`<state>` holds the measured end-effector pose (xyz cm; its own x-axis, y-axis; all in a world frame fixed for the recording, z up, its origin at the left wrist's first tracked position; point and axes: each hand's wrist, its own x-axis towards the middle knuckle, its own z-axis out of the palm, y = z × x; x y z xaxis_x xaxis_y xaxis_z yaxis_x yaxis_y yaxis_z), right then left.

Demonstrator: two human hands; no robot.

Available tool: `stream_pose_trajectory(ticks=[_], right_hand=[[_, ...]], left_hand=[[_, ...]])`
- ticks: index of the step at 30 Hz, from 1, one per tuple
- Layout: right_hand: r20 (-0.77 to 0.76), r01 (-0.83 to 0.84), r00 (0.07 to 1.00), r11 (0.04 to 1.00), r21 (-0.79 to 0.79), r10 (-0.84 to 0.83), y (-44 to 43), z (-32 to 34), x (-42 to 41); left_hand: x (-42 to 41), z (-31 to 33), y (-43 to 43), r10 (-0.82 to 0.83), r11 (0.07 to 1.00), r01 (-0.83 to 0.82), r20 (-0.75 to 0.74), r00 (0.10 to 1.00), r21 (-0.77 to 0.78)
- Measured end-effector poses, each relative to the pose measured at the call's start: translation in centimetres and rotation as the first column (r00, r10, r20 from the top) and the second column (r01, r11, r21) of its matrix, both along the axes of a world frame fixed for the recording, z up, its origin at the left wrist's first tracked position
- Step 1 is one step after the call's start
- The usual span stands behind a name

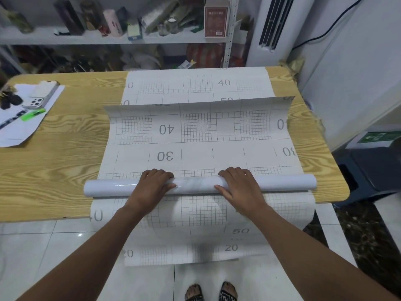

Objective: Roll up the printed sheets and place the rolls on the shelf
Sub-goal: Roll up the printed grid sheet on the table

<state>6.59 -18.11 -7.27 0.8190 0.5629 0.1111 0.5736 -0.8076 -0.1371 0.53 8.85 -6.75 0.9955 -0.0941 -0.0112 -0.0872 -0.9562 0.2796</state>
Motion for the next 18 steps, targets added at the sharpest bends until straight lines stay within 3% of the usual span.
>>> stream_pose_trajectory(ticks=[18], right_hand=[[0.112, -0.024, 0.993, 0.998, -0.058, 0.030, -0.17, -0.51, 0.53]], left_hand=[[0.17, -0.04, -0.35, -0.053, 0.996, 0.045, 0.103, 0.993, 0.078]])
